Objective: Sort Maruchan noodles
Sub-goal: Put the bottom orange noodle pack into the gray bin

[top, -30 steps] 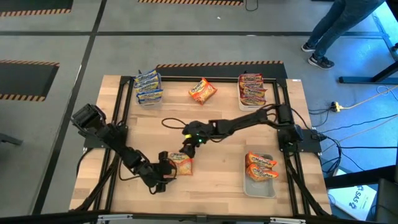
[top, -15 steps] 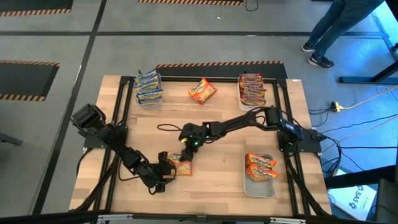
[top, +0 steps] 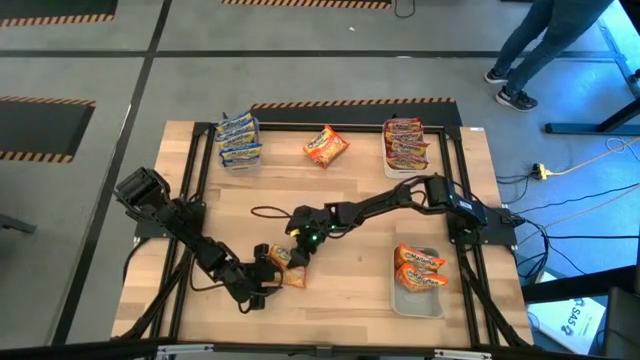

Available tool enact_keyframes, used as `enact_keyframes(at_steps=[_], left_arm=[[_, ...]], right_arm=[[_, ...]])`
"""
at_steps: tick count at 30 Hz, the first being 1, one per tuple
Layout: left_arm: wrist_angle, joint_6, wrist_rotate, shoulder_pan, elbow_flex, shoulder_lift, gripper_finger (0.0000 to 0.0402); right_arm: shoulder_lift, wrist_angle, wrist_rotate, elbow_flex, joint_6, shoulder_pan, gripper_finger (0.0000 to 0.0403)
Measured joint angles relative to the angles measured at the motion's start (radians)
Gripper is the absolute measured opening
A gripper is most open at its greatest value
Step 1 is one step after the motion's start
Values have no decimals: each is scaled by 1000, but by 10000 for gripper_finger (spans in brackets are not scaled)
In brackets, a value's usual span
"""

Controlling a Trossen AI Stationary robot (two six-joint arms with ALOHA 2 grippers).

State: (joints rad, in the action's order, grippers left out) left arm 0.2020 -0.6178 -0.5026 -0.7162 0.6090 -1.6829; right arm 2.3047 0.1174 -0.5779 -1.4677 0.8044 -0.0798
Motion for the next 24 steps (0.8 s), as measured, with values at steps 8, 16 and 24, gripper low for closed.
enact_keyframes(at_steps=[8, 16, 24], left_arm=[[0, -7, -1, 0, 0, 2, 215], [-35, -28, 12, -1, -2, 50, 215], [-117, -46, 28, 0, -2, 135, 215]], right_arm=[[0, 12, 64, 3, 7, -6, 166], [0, 17, 93, 3, -33, -7, 36], [-2, 31, 125, 0, -87, -8, 17]])
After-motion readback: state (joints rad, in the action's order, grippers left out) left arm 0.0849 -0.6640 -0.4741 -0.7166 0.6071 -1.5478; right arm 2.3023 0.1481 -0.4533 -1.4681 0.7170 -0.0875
